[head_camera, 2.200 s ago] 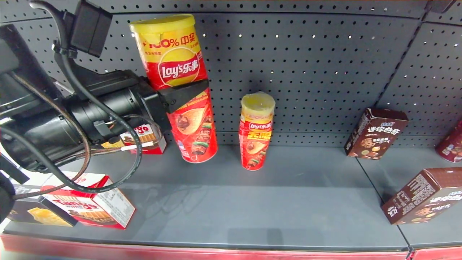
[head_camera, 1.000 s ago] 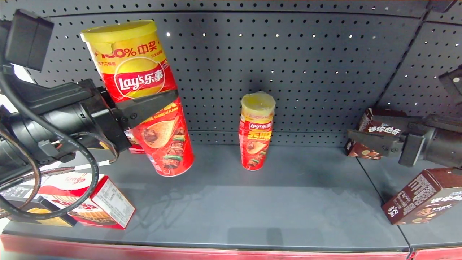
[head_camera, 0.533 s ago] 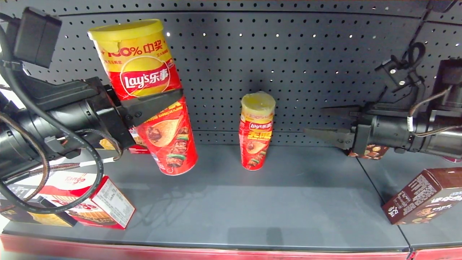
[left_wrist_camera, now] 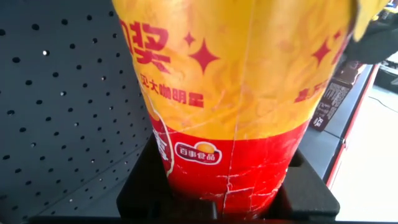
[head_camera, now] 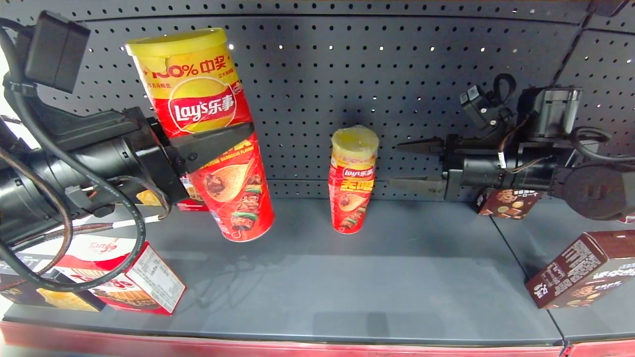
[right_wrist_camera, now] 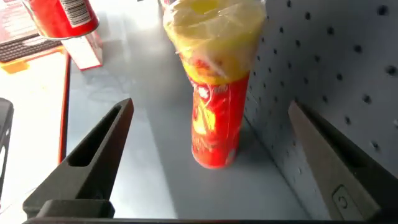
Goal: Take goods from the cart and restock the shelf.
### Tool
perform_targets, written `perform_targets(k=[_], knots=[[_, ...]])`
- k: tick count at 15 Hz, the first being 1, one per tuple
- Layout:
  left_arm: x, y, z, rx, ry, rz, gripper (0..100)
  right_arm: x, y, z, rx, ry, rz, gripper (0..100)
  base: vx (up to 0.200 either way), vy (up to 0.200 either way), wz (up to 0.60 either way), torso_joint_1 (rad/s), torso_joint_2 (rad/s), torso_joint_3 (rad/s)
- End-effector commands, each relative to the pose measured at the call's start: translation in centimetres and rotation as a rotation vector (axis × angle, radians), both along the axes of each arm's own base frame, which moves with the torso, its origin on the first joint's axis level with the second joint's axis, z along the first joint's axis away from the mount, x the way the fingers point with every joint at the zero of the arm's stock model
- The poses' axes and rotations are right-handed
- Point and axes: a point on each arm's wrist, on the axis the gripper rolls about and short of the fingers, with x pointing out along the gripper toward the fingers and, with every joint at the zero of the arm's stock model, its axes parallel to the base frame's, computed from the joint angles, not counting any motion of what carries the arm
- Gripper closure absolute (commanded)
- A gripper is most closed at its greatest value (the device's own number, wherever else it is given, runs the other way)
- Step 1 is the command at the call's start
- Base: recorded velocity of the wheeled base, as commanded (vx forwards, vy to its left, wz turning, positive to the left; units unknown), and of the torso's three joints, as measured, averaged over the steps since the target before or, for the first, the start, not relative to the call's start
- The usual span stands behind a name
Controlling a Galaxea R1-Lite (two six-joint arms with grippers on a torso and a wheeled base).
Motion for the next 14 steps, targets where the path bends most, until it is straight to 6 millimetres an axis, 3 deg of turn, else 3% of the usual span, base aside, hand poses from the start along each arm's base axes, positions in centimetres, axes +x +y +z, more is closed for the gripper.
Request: perform_targets(k=[1, 5, 14], knots=[[0.1, -0.1, -0.1, -0.002, 0.008, -0.004, 100, 2.4, 1.0, -1.6, 0.001, 0.002, 0.043, 0, 0.0, 0.0, 0.0, 0.0, 0.0, 0.0], [0.3, -0.2, -0.1, -0.001, 0.009, -0.004, 100, 3.5, 1.3, -2.3, -0.001, 0.005, 0.044, 0, 0.0, 0.0, 0.0, 0.0, 0.0, 0.0], [0.4, -0.2, -0.3, 0.0, 0.015, -0.001, 100, 6.9, 4.2, -6.3, -0.001, 0.018, 0.082, 0, 0.0, 0.0, 0.0, 0.0, 0.0, 0.0]])
